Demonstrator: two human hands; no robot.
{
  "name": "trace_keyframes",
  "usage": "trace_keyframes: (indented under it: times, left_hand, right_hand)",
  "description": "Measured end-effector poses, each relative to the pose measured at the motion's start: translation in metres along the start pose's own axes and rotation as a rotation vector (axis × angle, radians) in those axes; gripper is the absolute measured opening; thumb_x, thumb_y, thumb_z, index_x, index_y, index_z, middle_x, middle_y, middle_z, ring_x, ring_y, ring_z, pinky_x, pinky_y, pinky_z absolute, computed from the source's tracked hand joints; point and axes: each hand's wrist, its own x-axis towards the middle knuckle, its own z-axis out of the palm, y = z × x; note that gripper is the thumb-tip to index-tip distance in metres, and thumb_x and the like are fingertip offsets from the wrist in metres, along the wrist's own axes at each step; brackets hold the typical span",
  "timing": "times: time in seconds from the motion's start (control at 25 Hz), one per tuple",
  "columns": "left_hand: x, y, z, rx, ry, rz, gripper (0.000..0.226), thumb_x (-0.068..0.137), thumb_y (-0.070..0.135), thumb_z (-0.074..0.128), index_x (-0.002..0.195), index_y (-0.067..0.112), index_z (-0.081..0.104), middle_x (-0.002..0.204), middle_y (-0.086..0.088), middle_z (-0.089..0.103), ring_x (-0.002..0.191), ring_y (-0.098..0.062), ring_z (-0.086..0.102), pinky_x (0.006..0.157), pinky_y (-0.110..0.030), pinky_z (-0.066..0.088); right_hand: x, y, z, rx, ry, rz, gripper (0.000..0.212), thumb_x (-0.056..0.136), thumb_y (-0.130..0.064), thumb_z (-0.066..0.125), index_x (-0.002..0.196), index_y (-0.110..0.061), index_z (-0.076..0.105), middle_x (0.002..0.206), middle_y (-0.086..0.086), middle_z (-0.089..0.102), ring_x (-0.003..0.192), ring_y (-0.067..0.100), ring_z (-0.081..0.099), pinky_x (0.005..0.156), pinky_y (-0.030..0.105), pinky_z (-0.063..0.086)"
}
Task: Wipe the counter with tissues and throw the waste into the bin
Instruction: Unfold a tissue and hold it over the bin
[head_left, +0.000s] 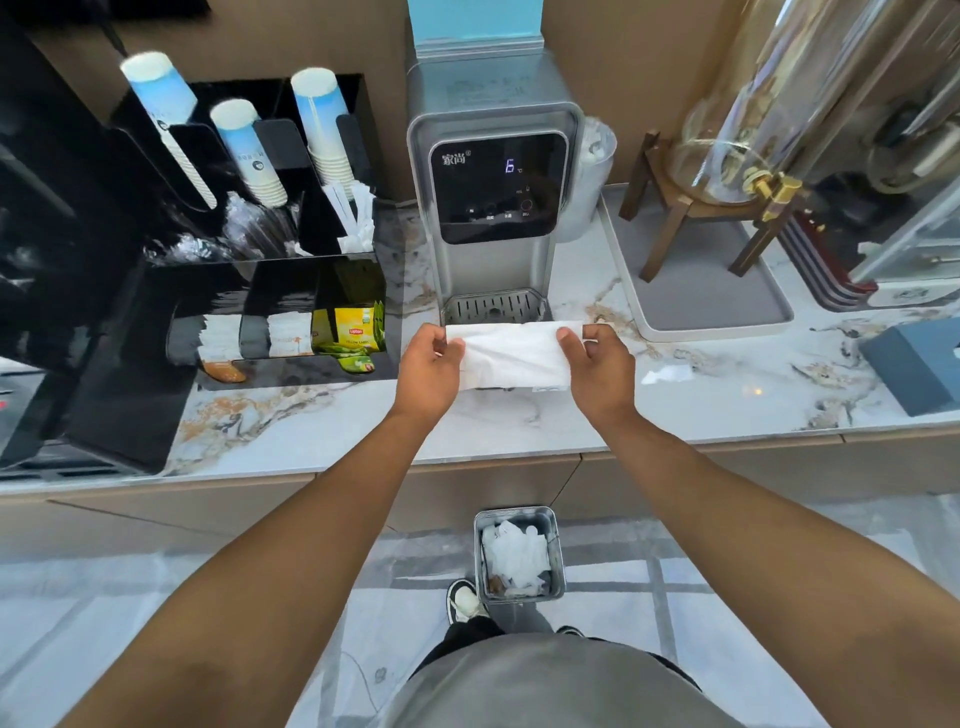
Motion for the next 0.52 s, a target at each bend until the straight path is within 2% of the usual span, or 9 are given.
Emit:
trace_keyframes:
  times: [0.08,0.16,0.24,0.32,0.4,0.52]
  left_hand:
    - [-0.016,0.0,-0.002,-0.018,-0.011,-0.01,0.015,0.102,0.024,0.052,0.094,0.012,0.046,0.091,-0.01,0.056,0.083,-0.024,0.053,0.067,-0.045,0.057]
    - [-0.035,-0.005,-0.003,-0.001,-0.016,-0.01,0.013,0.102,0.024,0.051,0.096,0.014,0.046,0.092,-0.011,0.06,0.081,-0.025,0.057,0.047,-0.03,0.055]
    - [-0.057,-0.01,0.0,0.039,0.015,-0.02,0.011,0.102,0.025,0.053,0.097,0.017,0.047,0.086,-0.006,0.057,0.073,-0.02,0.055,0.041,-0.021,0.05]
    - [-0.076,-0.021,0.004,0.035,0.065,-0.056,0.011,0.1,0.026,0.055,0.098,0.017,0.05,0.081,-0.005,0.054,0.066,-0.017,0.052,0.043,-0.026,0.053]
    - [-0.091,-0.034,0.008,0.058,0.095,-0.072,0.012,0.099,0.027,0.058,0.1,0.016,0.054,0.081,-0.007,0.055,0.066,-0.021,0.052,0.054,-0.035,0.053]
    - [-0.111,-0.054,0.016,0.065,0.083,-0.102,0.01,0.097,0.029,0.06,0.096,0.02,0.055,0.075,-0.005,0.056,0.065,-0.022,0.051,0.06,-0.036,0.047]
  right_hand:
    - [-0.008,0.004,-0.006,0.03,-0.035,0.014,0.033,0.091,-0.043,0.064,0.088,-0.01,0.059,0.068,0.012,0.061,0.063,0.015,0.054,0.061,0.025,0.044]
    - [-0.019,0.01,-0.013,0.042,-0.067,0.017,0.035,0.091,-0.042,0.065,0.084,-0.009,0.058,0.066,0.011,0.057,0.061,0.016,0.049,0.061,0.03,0.041]
    - [-0.033,0.021,-0.022,0.047,-0.106,0.019,0.027,0.093,-0.037,0.063,0.084,-0.012,0.057,0.063,0.005,0.056,0.058,0.018,0.049,0.058,0.029,0.041]
    - [-0.046,0.037,-0.029,0.051,-0.192,0.023,0.017,0.097,-0.029,0.059,0.087,-0.016,0.056,0.06,0.002,0.055,0.055,0.019,0.05,0.057,0.031,0.043]
    - [-0.057,0.051,-0.037,0.028,-0.256,0.012,0.011,0.099,-0.023,0.056,0.089,-0.018,0.055,0.058,-0.002,0.052,0.052,0.012,0.045,0.056,0.03,0.04]
    - [-0.07,0.068,-0.045,0.028,-0.288,0.061,0.005,0.099,-0.019,0.057,0.097,-0.014,0.057,0.065,0.002,0.054,0.055,0.011,0.042,0.059,0.029,0.035]
